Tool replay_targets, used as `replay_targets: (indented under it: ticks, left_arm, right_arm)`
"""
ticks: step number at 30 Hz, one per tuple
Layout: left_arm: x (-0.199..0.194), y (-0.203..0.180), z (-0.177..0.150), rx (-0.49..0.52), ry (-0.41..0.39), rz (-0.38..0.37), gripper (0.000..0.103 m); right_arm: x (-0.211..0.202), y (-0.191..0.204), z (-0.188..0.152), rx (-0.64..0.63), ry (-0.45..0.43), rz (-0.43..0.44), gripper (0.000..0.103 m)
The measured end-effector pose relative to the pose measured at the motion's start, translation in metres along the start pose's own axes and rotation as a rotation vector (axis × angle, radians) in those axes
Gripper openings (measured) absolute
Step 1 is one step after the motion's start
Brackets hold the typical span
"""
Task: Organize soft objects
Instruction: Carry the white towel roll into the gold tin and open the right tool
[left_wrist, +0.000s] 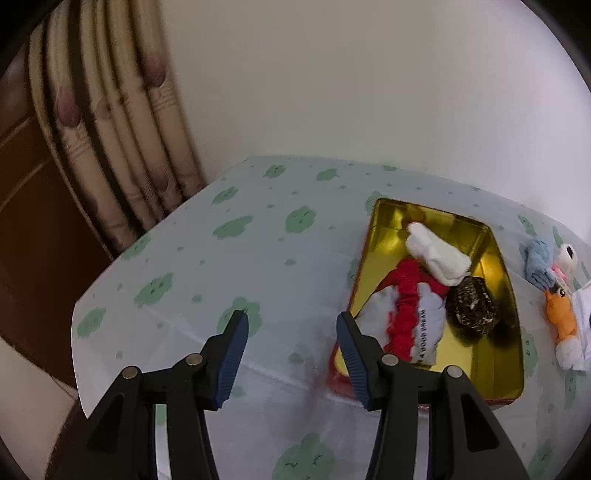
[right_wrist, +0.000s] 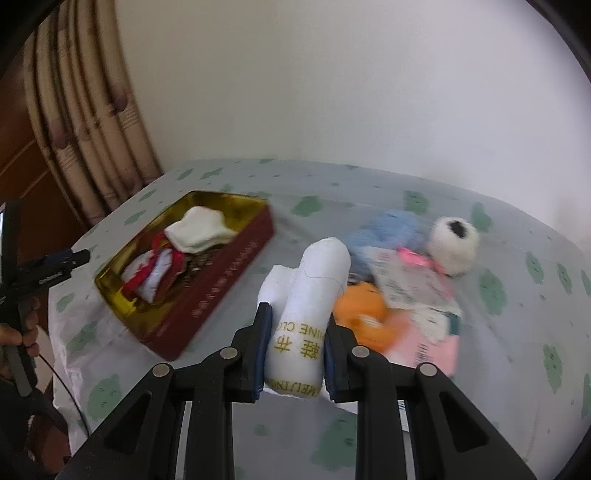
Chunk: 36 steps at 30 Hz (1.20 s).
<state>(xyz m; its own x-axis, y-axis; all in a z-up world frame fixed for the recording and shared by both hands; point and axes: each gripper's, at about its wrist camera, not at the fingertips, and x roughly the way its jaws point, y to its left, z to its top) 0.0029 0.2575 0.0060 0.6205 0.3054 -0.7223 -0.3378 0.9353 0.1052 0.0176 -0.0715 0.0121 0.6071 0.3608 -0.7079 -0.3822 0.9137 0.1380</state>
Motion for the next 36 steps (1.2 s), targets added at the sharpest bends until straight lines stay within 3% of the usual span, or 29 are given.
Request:
replay_targets:
  ticks: [17,26,36]
  left_arm:
    - [0.015,0.029,-0.019,-0.074,0.023,0.055,0.051]
    - [0.023,0.042,-0.021,-0.127,0.049,0.048,0.051]
    - [0.025,0.056,-0.021,-0.201,0.065,0.021,0.051]
  right_arm:
    - [0.045,0.099,0.032,-0.174,0.048,0.106,0.023]
    - [0.077,0.134,0.046,-0.208,0.075,0.114,0.023]
    - [0.107,0.146,0.039,-0.204,0.137,0.108,0.027]
